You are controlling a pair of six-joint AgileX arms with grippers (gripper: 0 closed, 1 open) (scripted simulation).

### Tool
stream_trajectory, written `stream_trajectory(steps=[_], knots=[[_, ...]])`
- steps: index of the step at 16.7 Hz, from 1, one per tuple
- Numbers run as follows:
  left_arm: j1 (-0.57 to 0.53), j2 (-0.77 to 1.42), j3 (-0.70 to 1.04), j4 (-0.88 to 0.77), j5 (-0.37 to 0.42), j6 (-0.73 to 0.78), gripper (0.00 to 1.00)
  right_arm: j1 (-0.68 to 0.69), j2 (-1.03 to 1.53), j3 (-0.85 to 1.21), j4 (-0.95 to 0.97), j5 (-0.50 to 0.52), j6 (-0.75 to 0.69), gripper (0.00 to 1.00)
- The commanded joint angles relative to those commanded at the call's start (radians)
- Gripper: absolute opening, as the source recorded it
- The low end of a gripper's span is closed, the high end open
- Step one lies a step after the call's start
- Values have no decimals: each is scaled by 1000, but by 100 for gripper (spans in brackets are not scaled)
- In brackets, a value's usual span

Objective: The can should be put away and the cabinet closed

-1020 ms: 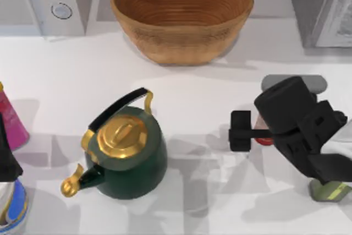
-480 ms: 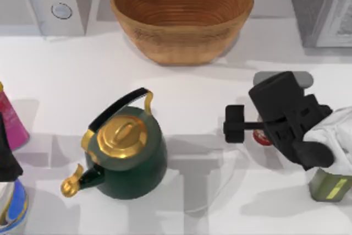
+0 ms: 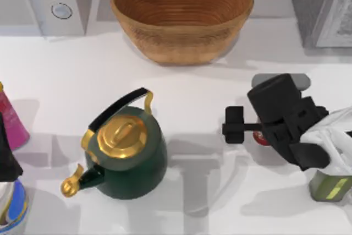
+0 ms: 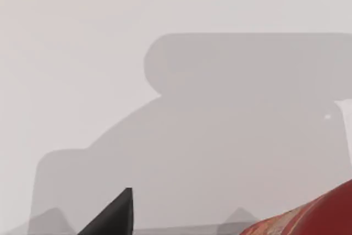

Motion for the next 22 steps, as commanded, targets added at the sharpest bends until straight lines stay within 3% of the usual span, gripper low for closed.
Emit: stream_trajectory(steps=[11, 22], knots=[[0, 0, 0, 0, 0, 0, 100, 0, 0, 0, 0, 0, 0, 2], [0, 0, 0, 0, 0, 0, 100, 1, -9, 12, -14, 1, 2, 0]])
